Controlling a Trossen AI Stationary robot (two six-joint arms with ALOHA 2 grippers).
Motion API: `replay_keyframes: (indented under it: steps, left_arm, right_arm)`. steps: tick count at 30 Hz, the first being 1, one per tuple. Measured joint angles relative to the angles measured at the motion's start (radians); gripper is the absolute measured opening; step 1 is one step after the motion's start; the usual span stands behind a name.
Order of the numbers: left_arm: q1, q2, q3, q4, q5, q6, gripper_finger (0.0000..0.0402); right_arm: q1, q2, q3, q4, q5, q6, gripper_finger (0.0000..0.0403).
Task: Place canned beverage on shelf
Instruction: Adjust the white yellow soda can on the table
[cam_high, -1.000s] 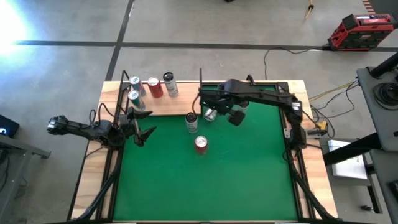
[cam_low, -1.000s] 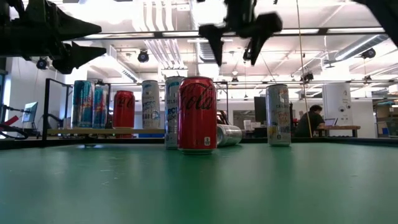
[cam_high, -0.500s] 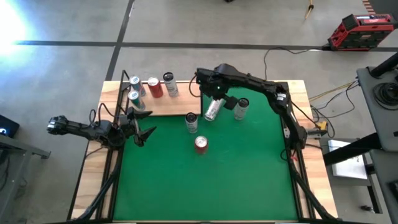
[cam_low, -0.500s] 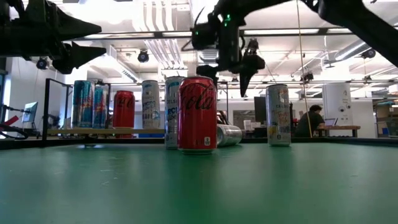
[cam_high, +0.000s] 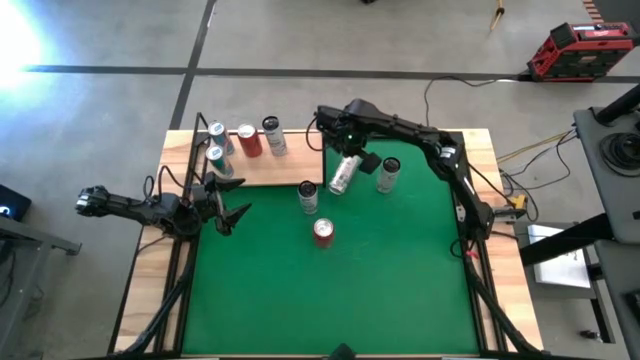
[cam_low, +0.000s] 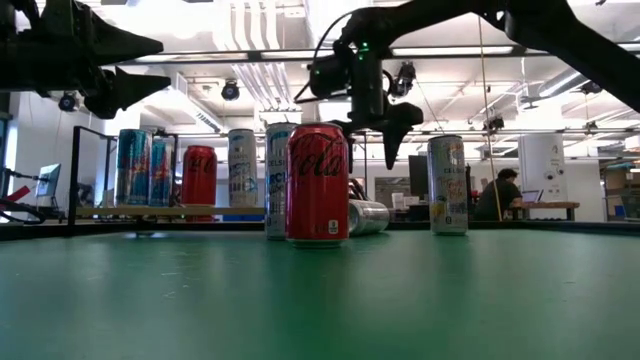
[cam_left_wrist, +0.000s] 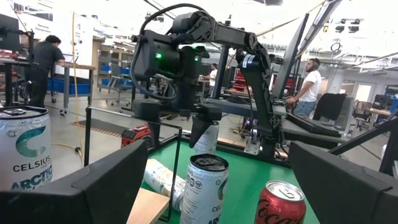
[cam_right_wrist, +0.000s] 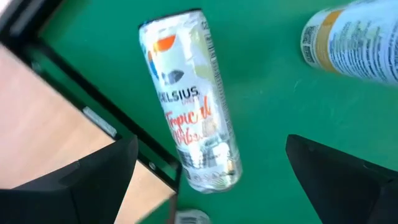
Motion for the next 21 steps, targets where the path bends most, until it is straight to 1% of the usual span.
replay_keyframes:
  steps: [8,12,21]
  left_arm:
    - [0.0,0.0,0.0,0.0,0.0,0.0,0.0375]
    - [0.0,0.0,0.0,0.0,0.0,0.0,0.0375]
    - [0.0,0.0,0.0,0.0,0.0,0.0,0.0375]
  right_arm:
    - [-0.008,0.002,0.0,0.006,0.006,0.191,0.04]
    - [-0.013,0.022,-0.002,0.028,0.045,0.202,0.04]
    - [-0.049,0.083,-0.003,0.057,0.031,0.205,0.04]
